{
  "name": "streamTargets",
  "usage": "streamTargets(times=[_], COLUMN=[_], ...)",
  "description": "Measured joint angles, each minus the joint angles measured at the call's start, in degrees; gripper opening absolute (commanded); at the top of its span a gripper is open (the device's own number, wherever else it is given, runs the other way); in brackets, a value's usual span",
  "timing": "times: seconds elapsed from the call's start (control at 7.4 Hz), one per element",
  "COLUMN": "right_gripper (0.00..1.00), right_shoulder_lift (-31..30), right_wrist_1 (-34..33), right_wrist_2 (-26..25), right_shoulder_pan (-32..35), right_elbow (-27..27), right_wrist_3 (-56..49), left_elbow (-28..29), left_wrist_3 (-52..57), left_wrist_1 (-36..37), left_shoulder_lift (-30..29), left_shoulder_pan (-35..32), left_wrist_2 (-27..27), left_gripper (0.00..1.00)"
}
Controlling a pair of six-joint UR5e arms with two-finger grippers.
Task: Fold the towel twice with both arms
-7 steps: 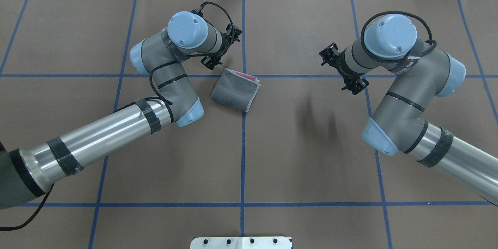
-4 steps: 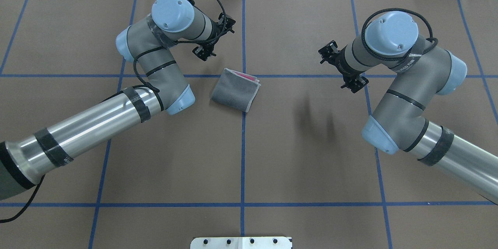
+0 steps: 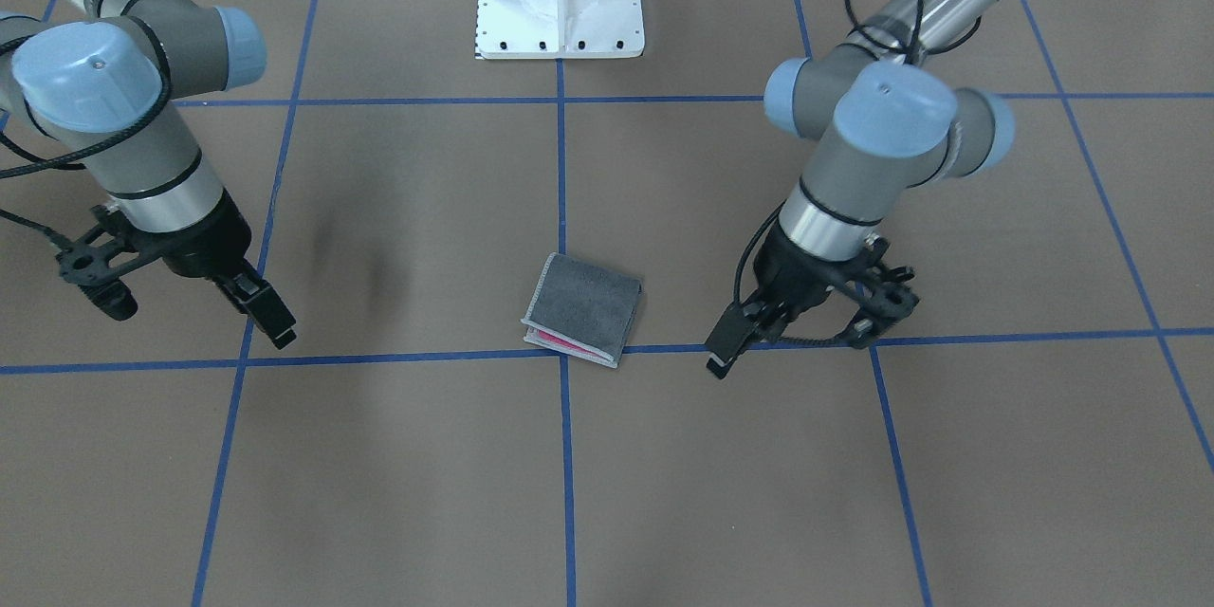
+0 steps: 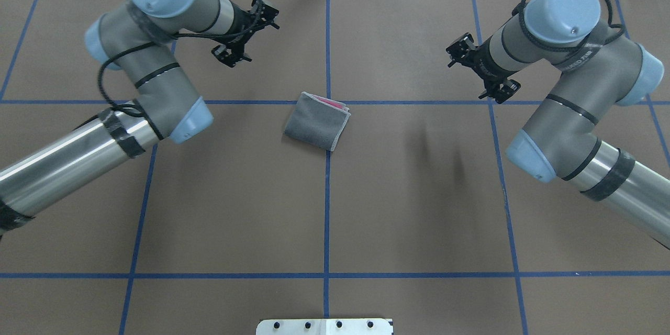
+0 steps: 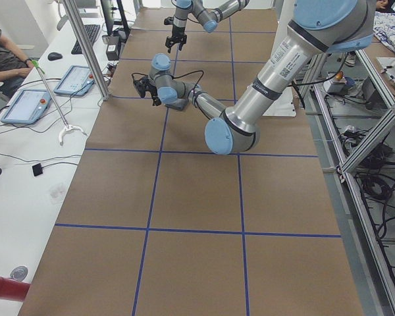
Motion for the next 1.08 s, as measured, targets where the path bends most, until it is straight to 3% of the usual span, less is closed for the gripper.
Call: streamTargets(times=[0.27,0.41,0.68,1.08], right_gripper=[1.0,1.0,1.0,1.0], right_shoulder_lift=[-5.61,-8.11,-12.91,-19.61], right_wrist_1=[-0.07,-0.33,-0.73,-1.59], right_wrist_2=[8.7,13.81,18.67,19.48], right_shoulder_pan=[8.12,13.09,18.9,22.4], right_elbow=[2.24,3.13,3.57,3.58], right_wrist_3=[-17.1,-25.87,-46.07,-70.79], left_elbow=[-15.88,-19.65,-21.75,-21.67], left_wrist_3=[25.85,36.51,53.52,72.07], left_wrist_1=[10.2,11.65,12.39,12.57], left_shoulder_lift=[14.96,21.31,30.34,38.38], left_shoulder_pan=[-3.81,-5.33,-8.63,-20.93], left_wrist_2=[0.09,-0.41,-5.14,-18.25], left_gripper=[1.0,1.0,1.0,1.0])
